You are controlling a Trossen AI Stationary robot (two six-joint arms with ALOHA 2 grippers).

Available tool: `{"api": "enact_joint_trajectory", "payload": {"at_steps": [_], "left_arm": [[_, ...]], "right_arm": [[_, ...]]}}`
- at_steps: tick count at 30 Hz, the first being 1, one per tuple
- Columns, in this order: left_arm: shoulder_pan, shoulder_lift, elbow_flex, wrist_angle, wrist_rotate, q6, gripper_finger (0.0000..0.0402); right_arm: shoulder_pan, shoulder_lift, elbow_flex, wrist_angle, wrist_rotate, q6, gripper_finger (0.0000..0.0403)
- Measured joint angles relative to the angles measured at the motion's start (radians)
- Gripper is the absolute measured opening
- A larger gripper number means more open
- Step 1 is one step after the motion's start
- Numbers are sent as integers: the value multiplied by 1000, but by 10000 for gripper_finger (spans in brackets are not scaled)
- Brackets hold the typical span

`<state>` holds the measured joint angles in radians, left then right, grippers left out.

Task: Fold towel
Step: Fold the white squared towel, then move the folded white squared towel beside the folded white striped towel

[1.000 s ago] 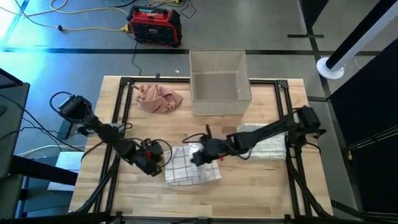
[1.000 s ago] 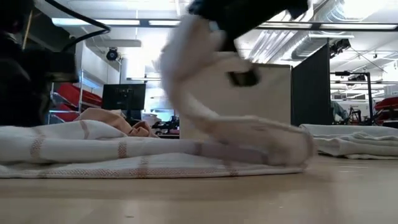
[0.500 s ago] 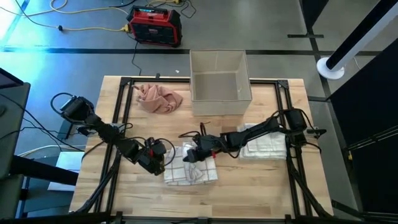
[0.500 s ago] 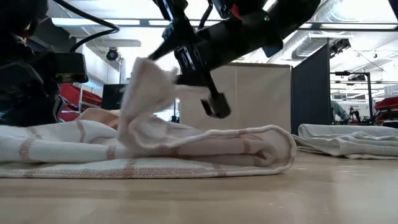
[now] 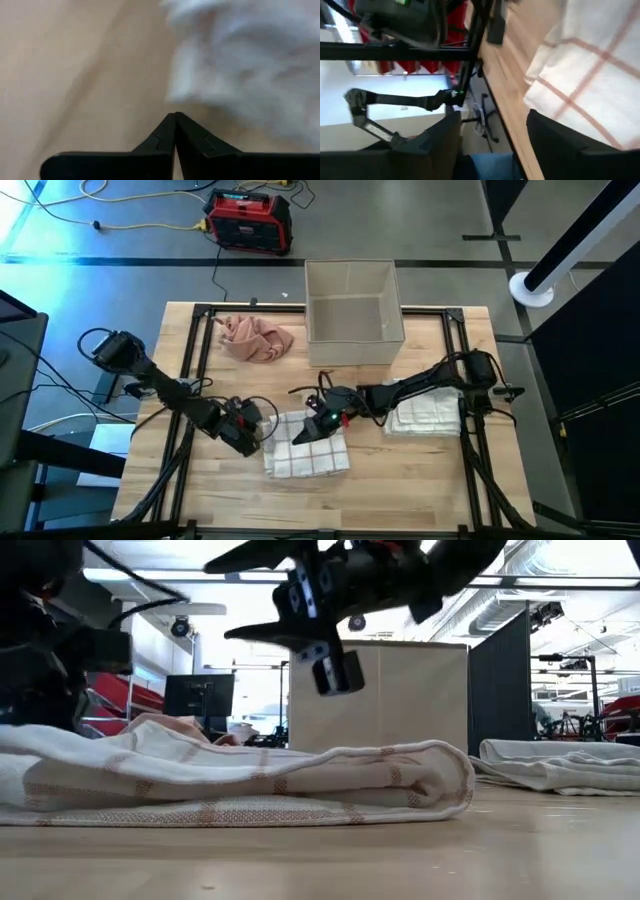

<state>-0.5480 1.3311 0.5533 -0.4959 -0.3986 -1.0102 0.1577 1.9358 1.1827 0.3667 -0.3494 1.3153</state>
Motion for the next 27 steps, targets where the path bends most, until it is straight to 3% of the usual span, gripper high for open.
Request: {"api": "enact_joint_trajectory", "payload": {"at_steps": [5,7,9,13,17,21,27], "left_arm": [[25,-88,13,201,-99,107,0],[68,-70,4,338,-101,160,0],[123,-22,-2,455,-59,216,0],[198,98,-6,522,64,290,0],[210,165,-5,445,142,292,0],[201,164,-1,403,146,312,0],[268,167,-3,443,90,368,0]], "right_arm": [[48,-128,0,-304,150,-175,83],[67,-161,0,-423,253,-299,33],[89,-167,0,-499,364,-393,10],[105,-109,-12,-525,421,-419,11],[112,-31,-21,-562,428,-416,2],[121,-10,-20,-606,429,-406,1],[88,-11,-21,-886,513,-328,0]]}}
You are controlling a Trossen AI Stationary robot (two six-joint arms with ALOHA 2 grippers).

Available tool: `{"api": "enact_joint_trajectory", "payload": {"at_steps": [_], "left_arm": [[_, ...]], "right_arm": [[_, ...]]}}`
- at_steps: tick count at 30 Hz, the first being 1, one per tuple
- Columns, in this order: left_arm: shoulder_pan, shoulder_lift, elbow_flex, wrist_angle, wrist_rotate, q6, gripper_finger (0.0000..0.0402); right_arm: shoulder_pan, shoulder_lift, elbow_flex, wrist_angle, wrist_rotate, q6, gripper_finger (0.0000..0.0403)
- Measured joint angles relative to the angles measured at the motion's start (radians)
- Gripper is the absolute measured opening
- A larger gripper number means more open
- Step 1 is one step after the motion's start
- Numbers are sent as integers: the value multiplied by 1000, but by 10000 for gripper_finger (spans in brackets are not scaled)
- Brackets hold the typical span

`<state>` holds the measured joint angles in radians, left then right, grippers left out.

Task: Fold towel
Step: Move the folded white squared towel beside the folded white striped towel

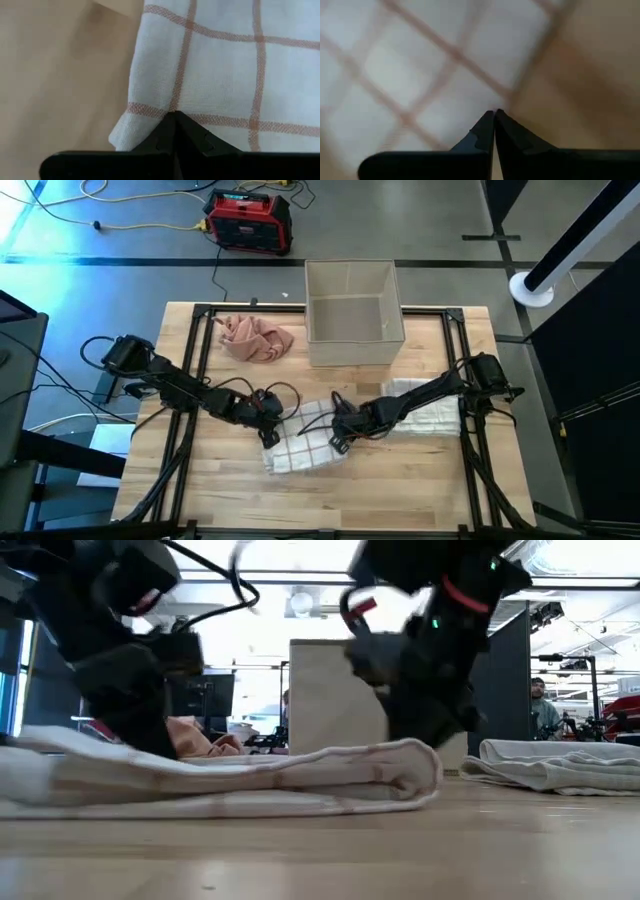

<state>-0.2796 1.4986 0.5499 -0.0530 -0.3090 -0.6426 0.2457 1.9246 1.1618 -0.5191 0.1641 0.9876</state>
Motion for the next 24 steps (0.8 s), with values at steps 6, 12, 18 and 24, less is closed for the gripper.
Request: {"api": "enact_joint_trajectory", "payload": {"at_steps": [6,12,18,24], "left_arm": [[147,-11,41,79,-56,18,0],[201,-140,177,-30,12,147,0],[161,-307,268,-395,-7,161,0],[14,-396,245,-693,-26,-39,0]], "right_arm": [[-33,-39,-1,-261,114,31,0],[-44,-158,0,-243,138,-57,0],[-36,-152,2,121,35,-237,0],[-66,9,2,415,-64,-255,0]]}}
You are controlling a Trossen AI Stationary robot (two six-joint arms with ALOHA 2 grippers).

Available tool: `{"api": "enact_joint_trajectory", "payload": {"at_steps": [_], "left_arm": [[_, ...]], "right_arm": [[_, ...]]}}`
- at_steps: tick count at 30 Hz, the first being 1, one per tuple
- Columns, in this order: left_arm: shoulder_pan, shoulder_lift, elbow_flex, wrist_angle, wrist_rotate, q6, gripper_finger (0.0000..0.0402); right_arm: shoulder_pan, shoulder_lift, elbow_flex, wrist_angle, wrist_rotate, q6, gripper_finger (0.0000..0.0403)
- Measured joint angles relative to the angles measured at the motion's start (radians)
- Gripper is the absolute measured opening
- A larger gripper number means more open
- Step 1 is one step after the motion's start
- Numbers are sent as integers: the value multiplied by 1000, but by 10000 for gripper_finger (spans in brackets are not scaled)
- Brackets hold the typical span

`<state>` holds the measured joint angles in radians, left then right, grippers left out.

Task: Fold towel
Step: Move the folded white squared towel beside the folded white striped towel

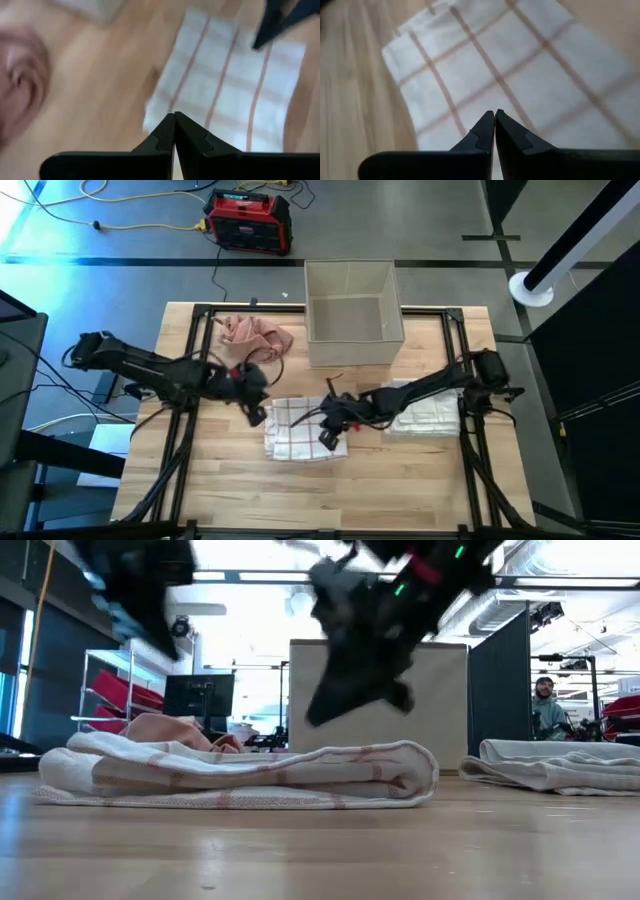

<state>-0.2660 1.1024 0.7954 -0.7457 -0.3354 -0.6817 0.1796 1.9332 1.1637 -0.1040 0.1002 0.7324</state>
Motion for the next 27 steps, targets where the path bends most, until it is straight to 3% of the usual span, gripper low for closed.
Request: {"api": "enact_joint_trajectory", "payload": {"at_steps": [5,15,20,27], "left_arm": [[-119,-7,-56,-70,-25,-159,0],[-278,-5,-180,-81,-32,-394,0],[-307,-5,-215,-82,-31,-449,0],[-306,-5,-232,-79,-14,-460,0]], "right_arm": [[-31,35,1,-167,-6,90,0],[-56,-17,3,-569,65,-124,0],[-127,-16,1,-583,108,-176,0],[-218,-15,0,-527,39,46,0]]}}
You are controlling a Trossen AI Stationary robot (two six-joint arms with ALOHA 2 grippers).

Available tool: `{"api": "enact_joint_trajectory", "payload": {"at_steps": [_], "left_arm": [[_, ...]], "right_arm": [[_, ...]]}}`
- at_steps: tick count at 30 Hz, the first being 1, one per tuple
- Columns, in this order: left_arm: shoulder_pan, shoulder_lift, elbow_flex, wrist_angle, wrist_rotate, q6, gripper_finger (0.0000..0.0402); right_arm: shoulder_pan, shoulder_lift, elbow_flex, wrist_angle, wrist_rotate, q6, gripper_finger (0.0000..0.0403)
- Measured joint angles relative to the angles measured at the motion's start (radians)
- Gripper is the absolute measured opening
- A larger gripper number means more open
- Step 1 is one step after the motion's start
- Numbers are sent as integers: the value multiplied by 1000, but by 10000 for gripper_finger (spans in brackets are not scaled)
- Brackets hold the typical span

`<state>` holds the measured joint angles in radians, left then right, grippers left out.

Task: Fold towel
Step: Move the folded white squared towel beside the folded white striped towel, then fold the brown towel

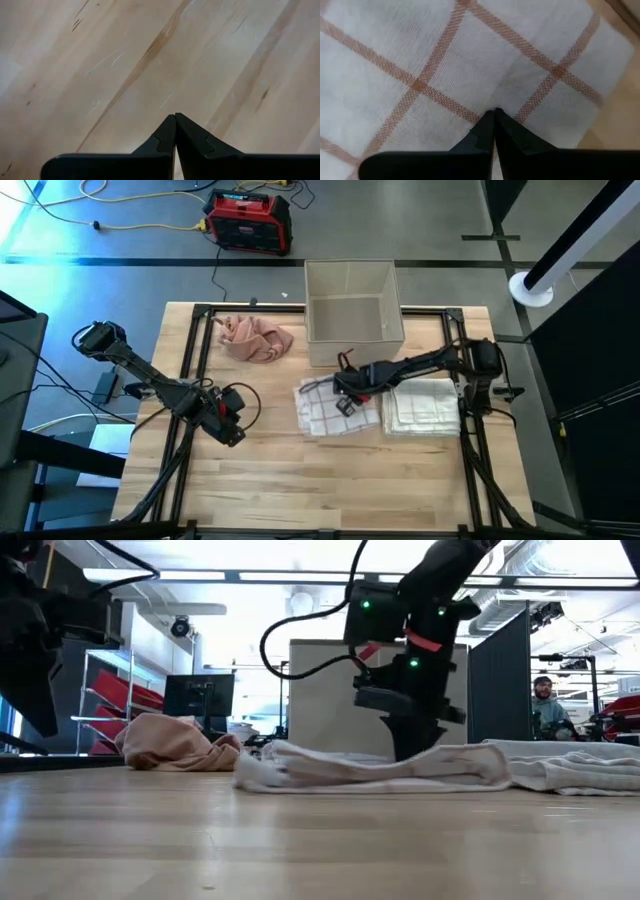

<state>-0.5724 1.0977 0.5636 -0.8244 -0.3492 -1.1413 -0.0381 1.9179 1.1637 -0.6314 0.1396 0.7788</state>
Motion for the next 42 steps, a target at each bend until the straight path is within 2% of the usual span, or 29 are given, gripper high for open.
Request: {"api": "enact_joint_trajectory", "payload": {"at_steps": [3,8,12,19,24,29,34,36,42], "left_arm": [[0,0,0,2,-2,-9,0],[0,0,0,2,-4,-2,0],[0,0,0,3,-9,-1,0],[4,-14,33,-3,-3,7,0],[73,-49,167,-100,-20,56,0],[243,-107,399,-218,-132,223,0],[528,-109,592,-294,-97,509,0],[657,-93,632,-325,-43,600,0],[1003,-10,622,-375,306,810,7]], "right_arm": [[-2,2,1,-51,32,93,0],[14,-3,0,-131,47,134,0],[50,-62,0,-130,46,109,0],[93,-340,19,-157,84,88,0],[149,-575,19,-169,116,36,0],[263,-754,21,-136,125,-29,0],[391,-808,21,-125,252,-99,0],[424,-810,20,-127,294,-136,0],[453,-798,16,-136,327,-220,0]]}}
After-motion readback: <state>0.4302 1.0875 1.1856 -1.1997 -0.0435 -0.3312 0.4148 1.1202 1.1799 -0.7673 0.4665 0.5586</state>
